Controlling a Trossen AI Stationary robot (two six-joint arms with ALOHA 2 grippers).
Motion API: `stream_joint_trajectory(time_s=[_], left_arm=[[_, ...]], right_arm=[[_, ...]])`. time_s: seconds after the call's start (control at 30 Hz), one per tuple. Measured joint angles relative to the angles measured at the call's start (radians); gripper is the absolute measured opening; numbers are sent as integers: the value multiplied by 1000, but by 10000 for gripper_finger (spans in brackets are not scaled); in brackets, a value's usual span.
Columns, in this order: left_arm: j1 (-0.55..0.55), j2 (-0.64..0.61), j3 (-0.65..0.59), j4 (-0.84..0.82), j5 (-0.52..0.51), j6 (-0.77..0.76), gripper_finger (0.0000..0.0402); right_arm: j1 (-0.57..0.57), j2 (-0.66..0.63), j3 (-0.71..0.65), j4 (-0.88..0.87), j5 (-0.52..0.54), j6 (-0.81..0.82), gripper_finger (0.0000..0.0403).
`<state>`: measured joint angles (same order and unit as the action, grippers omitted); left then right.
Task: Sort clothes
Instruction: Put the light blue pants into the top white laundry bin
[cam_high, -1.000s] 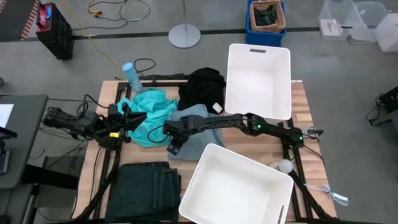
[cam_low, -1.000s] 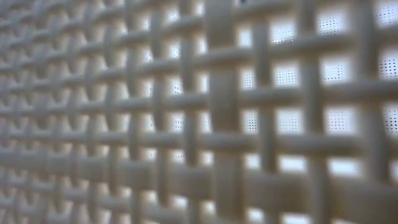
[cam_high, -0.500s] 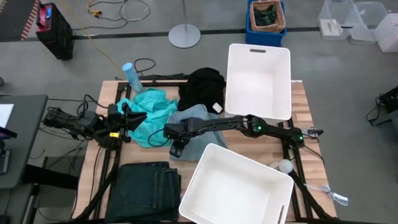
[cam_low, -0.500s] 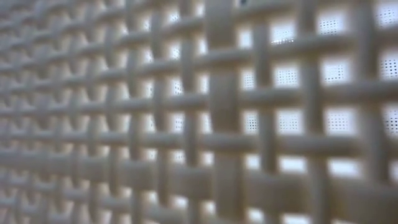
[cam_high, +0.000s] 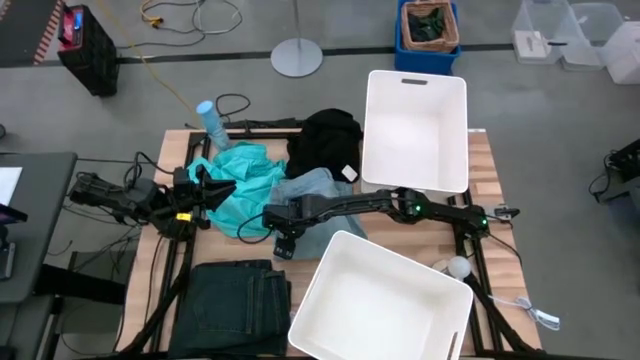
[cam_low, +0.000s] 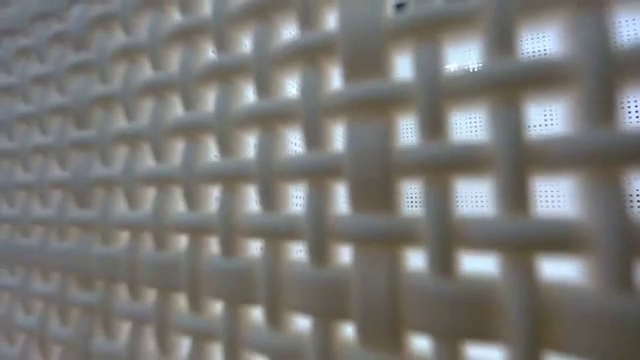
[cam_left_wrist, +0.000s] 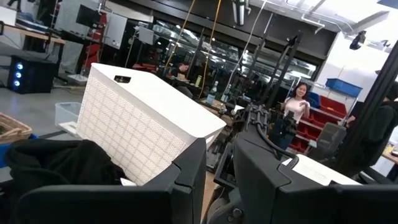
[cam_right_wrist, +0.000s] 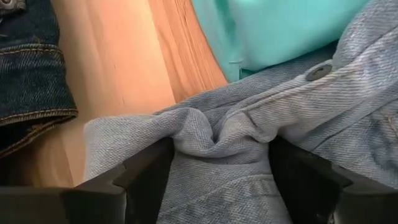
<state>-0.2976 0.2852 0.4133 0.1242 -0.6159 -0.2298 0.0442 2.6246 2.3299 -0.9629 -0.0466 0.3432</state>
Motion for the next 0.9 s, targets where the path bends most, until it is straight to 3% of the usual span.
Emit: stream_joint_trajectory(time_s=[0.53, 0.73, 0.9], left_arm=[[0, 0, 0, -1, 0, -3, 74], [0, 0, 0, -1, 0, -3, 74], [0, 0, 0, -1, 0, -3, 74]], right_arm=[[-40, -5, -47, 30, -70, -39, 293], [-41, -5, -47, 29, -64, -54, 265], [-41, -5, -48, 24, -57, -56, 206]])
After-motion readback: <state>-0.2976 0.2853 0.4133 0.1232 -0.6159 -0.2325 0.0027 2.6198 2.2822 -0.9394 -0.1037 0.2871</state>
